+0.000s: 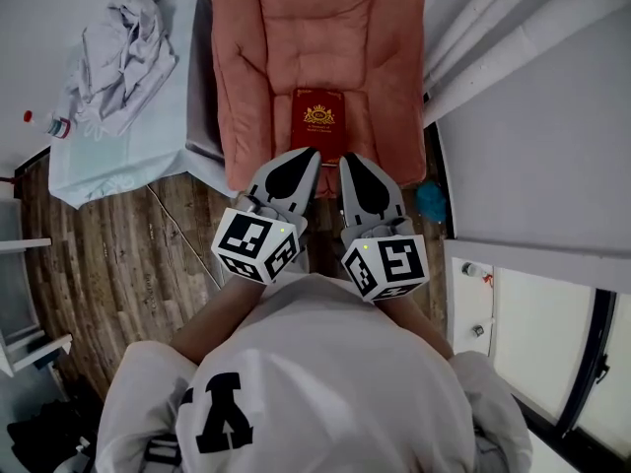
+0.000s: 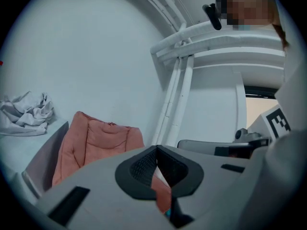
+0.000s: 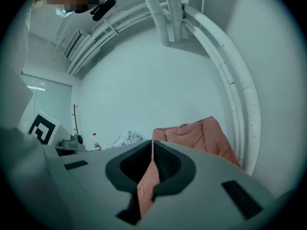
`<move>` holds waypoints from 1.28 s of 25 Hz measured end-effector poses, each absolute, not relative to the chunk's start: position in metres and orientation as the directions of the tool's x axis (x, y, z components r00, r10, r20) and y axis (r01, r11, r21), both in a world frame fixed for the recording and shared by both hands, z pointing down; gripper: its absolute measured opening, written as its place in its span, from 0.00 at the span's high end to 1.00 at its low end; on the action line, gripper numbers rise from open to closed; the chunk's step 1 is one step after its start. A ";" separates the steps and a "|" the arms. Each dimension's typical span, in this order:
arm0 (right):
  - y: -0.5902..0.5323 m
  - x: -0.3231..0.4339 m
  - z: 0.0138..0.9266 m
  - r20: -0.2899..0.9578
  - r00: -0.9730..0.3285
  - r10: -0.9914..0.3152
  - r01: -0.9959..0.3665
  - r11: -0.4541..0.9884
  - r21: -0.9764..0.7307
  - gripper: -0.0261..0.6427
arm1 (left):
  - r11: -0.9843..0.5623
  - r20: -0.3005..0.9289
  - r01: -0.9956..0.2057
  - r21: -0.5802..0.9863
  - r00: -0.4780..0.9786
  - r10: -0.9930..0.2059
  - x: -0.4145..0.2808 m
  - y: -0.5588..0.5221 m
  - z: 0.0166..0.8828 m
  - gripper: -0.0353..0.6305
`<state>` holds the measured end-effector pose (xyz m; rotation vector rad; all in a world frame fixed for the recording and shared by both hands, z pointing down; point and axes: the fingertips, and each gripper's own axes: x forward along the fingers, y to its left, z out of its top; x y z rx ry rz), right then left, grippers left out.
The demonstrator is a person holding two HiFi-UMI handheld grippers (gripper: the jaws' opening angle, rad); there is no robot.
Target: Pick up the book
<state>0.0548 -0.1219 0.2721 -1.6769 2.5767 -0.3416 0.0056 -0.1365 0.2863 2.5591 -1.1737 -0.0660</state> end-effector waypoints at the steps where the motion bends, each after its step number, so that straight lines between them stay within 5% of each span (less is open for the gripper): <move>1: -0.133 0.055 0.271 0.078 -0.406 -0.911 -0.899 0.382 -0.212 0.91 | -0.613 0.091 -0.727 0.309 0.664 -0.742 0.005 -0.148 0.284 0.94; 15: -0.251 0.037 0.269 0.088 -0.334 -0.939 -0.924 0.307 -0.230 0.91 | -0.657 0.114 -0.689 0.306 0.712 -0.693 -0.011 -0.266 0.284 0.94; 32: -0.279 0.052 0.298 0.166 -0.358 -0.919 -0.918 0.313 -0.245 0.91 | -0.608 0.183 -0.717 0.341 0.685 -0.705 -0.009 -0.287 0.311 0.93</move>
